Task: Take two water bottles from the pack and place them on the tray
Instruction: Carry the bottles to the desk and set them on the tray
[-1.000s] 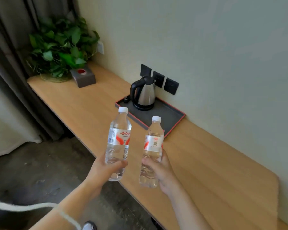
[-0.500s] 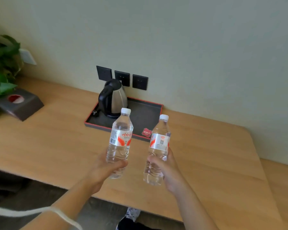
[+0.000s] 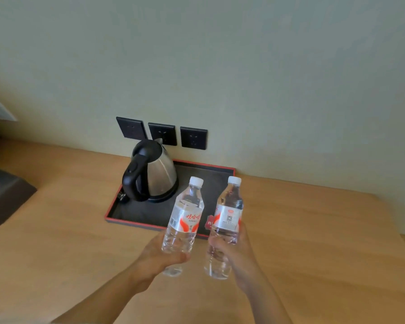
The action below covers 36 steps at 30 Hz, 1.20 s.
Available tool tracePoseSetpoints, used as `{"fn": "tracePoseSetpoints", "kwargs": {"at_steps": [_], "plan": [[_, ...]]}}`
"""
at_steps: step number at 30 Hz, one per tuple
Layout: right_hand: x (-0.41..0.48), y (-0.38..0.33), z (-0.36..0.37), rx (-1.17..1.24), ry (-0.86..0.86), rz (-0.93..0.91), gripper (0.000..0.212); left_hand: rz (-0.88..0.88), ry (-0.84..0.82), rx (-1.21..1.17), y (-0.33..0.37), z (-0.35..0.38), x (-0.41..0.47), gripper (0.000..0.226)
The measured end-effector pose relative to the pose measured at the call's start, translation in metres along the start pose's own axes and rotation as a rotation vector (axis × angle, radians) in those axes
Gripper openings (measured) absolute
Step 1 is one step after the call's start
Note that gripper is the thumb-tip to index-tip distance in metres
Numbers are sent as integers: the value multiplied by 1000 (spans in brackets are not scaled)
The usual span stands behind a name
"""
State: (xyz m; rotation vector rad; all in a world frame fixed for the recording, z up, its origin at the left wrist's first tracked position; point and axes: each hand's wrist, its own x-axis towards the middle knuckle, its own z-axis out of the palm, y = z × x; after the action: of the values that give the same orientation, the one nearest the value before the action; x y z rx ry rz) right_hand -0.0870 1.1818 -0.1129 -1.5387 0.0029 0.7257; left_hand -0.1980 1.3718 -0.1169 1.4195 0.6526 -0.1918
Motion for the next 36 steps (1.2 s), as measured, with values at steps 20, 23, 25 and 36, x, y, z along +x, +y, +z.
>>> {"fn": "tracePoseSetpoints", "kwargs": {"at_steps": [20, 23, 25, 36], "plan": [[176, -61, 17, -82, 145, -174, 75, 286, -13, -12, 70, 1, 202, 72], [195, -60, 16, -96, 122, -203, 79, 321, 69, 41, 74, 0, 221, 73], [204, -59, 15, -104, 113, -226, 76, 343, 110, 42, 75, -1, 229, 72], [222, -52, 10, -164, 39, -321, 73, 385, 101, 250, 84, -6, 247, 76]]}}
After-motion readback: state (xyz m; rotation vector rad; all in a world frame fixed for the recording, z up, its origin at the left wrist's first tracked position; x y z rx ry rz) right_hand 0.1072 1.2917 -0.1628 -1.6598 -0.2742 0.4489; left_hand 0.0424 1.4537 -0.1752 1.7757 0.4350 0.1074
